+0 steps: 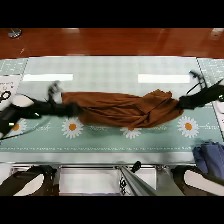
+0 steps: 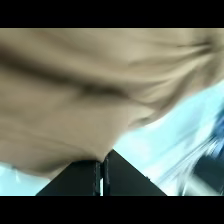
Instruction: Fold the shirts.
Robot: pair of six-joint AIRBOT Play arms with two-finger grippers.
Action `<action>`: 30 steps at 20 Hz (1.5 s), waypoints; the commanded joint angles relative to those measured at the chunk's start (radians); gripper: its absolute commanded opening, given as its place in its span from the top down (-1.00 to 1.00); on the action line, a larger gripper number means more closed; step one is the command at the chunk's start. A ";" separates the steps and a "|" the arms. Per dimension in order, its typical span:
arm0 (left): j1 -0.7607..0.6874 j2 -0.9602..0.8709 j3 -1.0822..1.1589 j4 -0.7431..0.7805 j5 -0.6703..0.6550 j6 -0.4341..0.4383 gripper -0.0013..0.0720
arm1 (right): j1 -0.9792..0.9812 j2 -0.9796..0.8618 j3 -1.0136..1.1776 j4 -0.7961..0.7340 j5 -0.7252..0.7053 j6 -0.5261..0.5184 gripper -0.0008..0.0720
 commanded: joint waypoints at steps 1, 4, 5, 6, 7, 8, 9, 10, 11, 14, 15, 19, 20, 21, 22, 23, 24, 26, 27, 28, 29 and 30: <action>0.076 0.236 0.256 -0.009 -0.028 -0.066 0.92 | 0.003 0.277 0.116 0.187 -0.045 0.010 0.89; 0.257 0.393 0.559 0.016 -0.021 -0.064 0.92 | 0.003 0.534 0.280 0.207 -0.293 0.045 0.89; 0.330 0.428 0.667 0.035 -0.019 -0.064 0.92 | 0.003 0.605 0.332 0.190 -0.377 0.066 0.89; 0.393 0.447 0.760 0.043 -0.021 -0.065 0.92 | 0.003 0.657 0.376 0.175 -0.430 0.085 0.89; 0.450 0.458 0.849 0.043 -0.028 -0.065 0.92 | 0.003 0.695 0.425 0.156 -0.451 0.111 0.89; 0.475 0.461 0.923 0.045 -0.037 -0.072 0.92 | 0.003 0.717 0.466 0.141 -0.450 0.129 0.89; 0.483 0.462 0.993 0.058 -0.039 -0.092 0.92 | 0.003 0.733 0.507 0.126 -0.443 0.148 0.89; 0.489 0.462 1.045 0.061 -0.047 -0.092 0.92 | 0.003 0.740 0.543 0.100 -0.436 0.167 0.89; 0.488 0.462 1.098 0.105 -0.070 -0.108 0.92 | 0.003 0.740 0.583 0.061 -0.422 0.186 0.89; 0.488 0.462 1.220 0.359 -0.277 -0.185 0.92 | 0.003 0.740 0.675 -0.107 -0.327 0.248 0.89; 0.488 0.462 1.241 0.436 -0.375 -0.200 0.92 | 0.003 0.740 0.697 -0.151 -0.281 0.256 0.89; 0.488 0.443 1.240 0.504 -0.666 -0.255 0.92 | 0.003 0.721 0.712 -0.222 -0.089 0.257 0.89; 0.488 0.433 1.223 0.504 -0.722 -0.259 0.92 | 0.003 0.695 0.712 -0.221 0.007 0.257 0.89; 0.488 0.425 1.188 0.504 -0.768 -0.260 0.92 | 0.003 0.661 0.712 -0.220 0.112 0.257 0.89; 0.488 0.421 1.132 0.504 -0.792 -0.260 0.92 | 0.003 0.617 0.709 -0.221 0.211 0.257 0.89; 0.486 0.422 1.064 0.504 -0.791 -0.264 0.92 | 0.003 0.570 0.695 -0.223 0.277 0.257 0.89; 0.486 0.422 0.986 0.504 -0.787 -0.263 0.92 | 0.003 0.529 0.664 -0.223 0.287 0.258 0.89; 0.485 0.412 0.772 0.504 -0.741 -0.257 0.92 | 0.004 0.447 0.594 -0.227 0.249 0.258 0.89; 0.473 0.398 0.670 0.501 -0.720 -0.256 0.92 | 0.011 0.403 0.564 -0.230 0.227 0.258 0.89; 0.447 0.382 0.575 0.487 -0.678 -0.254 0.92 | 0.027 0.350 0.540 -0.230 0.196 0.261 0.89; 0.411 0.357 0.488 0.467 -0.610 -0.247 0.92 | 0.054 0.295 0.528 -0.227 0.166 0.260 0.89; 0.375 0.321 0.429 0.447 -0.547 -0.215 0.92 | 0.089 0.229 0.528 -0.230 0.135 0.256 0.89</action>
